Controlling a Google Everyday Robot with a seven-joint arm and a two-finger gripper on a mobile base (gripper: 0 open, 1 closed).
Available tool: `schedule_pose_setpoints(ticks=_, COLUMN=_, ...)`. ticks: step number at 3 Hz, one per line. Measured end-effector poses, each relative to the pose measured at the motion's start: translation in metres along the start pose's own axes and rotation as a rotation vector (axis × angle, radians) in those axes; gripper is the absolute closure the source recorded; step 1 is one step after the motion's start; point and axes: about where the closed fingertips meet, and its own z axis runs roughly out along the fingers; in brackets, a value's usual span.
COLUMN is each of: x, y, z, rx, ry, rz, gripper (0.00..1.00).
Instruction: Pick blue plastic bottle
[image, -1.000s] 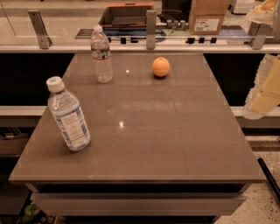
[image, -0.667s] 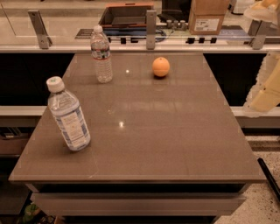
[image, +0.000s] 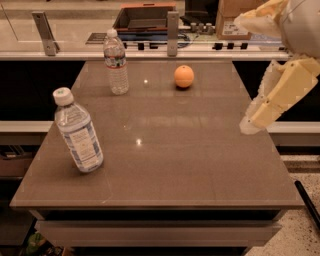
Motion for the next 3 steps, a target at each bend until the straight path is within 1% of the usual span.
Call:
schedule_pose_setpoints(ticks=1, x=-0.03, y=0.009, z=0.027, rx=-0.074, ry=-0.119, rz=-0.014, gripper=0.0)
schedule_pose_setpoints(ticks=2, x=-0.057, y=0.02, z=0.053, rx=-0.141, ry=-0.231, rz=-0.001, gripper=0.0)
schedule_pose_setpoints(ticks=3, x=-0.083, y=0.026, z=0.077, rx=-0.194, ry=-0.321, rz=0.026, gripper=0.0)
